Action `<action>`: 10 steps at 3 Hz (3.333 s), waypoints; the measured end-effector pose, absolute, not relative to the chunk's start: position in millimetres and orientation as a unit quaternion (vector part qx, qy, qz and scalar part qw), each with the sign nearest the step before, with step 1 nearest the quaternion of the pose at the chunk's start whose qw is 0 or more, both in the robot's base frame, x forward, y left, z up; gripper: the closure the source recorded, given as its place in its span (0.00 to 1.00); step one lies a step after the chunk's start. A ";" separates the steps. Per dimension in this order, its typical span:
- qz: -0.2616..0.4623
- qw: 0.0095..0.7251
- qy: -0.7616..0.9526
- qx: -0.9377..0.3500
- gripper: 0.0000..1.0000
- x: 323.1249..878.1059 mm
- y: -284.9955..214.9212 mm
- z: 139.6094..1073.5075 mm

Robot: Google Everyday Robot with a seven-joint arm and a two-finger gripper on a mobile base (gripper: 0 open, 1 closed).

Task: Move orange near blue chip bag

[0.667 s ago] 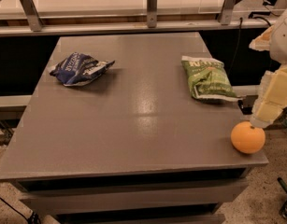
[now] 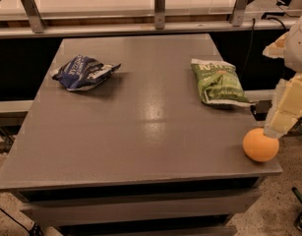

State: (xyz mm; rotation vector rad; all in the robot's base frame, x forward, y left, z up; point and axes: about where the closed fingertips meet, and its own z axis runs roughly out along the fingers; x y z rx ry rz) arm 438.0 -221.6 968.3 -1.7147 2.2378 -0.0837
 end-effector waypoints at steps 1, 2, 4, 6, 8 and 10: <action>-0.007 0.152 0.789 -0.595 0.00 432.0 -231.7 943.9; 0.017 0.131 0.791 -0.597 0.00 420.5 -238.5 916.0; 0.058 0.108 0.794 -0.595 0.00 398.6 -250.9 866.1; 0.081 0.102 0.796 -0.591 0.41 389.6 -255.3 840.9; 0.237 0.159 0.795 -0.535 0.88 402.9 -245.8 856.1; 0.303 0.261 0.745 -0.533 1.00 443.2 -188.8 927.3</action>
Offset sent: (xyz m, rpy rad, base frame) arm -0.0324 -0.0264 -0.0907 0.0542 0.1987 0.0093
